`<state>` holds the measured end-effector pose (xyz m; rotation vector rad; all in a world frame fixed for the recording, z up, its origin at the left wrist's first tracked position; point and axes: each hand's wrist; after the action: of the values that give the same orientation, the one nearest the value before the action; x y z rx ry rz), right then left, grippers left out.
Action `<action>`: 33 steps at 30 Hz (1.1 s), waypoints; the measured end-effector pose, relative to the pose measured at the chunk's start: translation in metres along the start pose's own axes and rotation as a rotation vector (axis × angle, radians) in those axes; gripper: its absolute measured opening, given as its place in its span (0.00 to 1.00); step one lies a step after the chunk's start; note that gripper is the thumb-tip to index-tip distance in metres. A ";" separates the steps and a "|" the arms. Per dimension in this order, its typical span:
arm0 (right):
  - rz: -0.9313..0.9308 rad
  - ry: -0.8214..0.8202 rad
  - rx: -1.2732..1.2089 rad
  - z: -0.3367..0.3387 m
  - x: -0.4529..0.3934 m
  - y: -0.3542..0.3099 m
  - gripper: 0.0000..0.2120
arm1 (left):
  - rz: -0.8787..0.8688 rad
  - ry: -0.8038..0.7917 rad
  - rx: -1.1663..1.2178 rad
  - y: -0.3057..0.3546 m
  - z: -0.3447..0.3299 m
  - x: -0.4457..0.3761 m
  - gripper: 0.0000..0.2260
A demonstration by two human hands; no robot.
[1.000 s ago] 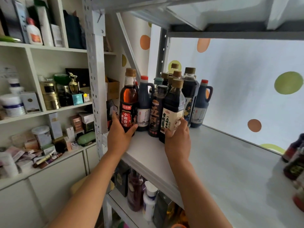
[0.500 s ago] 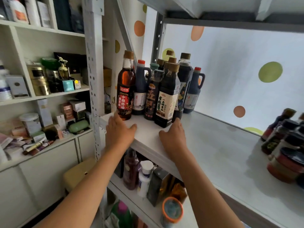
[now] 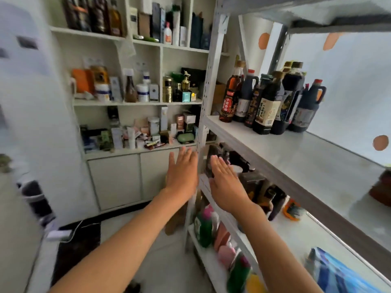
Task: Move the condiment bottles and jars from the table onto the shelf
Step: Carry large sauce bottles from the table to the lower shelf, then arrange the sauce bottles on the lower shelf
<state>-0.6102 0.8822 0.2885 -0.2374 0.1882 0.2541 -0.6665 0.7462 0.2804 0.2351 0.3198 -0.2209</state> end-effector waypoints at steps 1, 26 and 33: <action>0.041 0.022 -0.001 -0.007 0.004 -0.016 0.31 | 0.025 0.010 -0.019 -0.011 0.009 0.018 0.31; 0.978 -0.129 -0.358 -0.198 0.131 -0.648 0.29 | 0.954 0.371 0.057 -0.457 0.183 0.516 0.32; 1.183 -0.278 -0.434 -0.262 0.209 -0.841 0.27 | 1.229 0.363 -0.072 -0.569 0.234 0.694 0.36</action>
<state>-0.2252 0.0721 0.1686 -0.5003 -0.0286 1.5042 -0.1002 0.0227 0.1547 0.3619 0.4871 1.0554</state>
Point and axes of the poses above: each hand's wrist, its own x-axis away from the middle knuckle, its own z-axis out of the back of the hand, y = z × x, and after that the axes turned 8 degrees about z, right-handed
